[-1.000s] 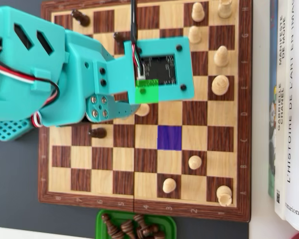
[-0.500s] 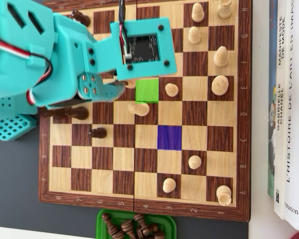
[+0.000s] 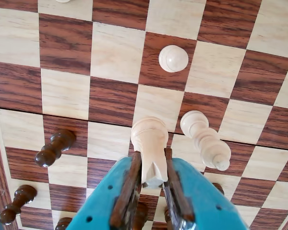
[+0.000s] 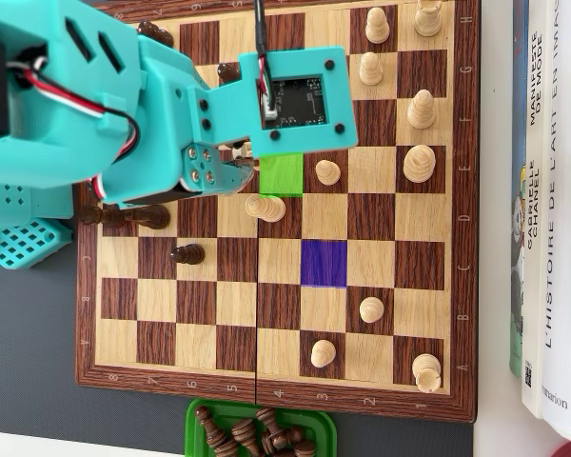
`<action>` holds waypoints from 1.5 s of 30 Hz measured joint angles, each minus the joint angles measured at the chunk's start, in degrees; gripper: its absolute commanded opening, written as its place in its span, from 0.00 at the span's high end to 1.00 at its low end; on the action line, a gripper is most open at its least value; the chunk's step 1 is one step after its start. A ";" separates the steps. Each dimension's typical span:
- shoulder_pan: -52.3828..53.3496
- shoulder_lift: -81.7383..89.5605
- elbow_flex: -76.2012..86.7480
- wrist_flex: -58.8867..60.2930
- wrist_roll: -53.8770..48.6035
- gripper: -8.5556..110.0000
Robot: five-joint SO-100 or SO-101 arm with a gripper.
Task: Play chess
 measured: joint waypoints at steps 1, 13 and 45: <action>0.00 -0.18 0.00 0.00 0.00 0.87; 0.00 -5.10 -0.18 -0.18 0.00 0.88; -0.09 -12.66 -4.57 -1.67 0.00 0.88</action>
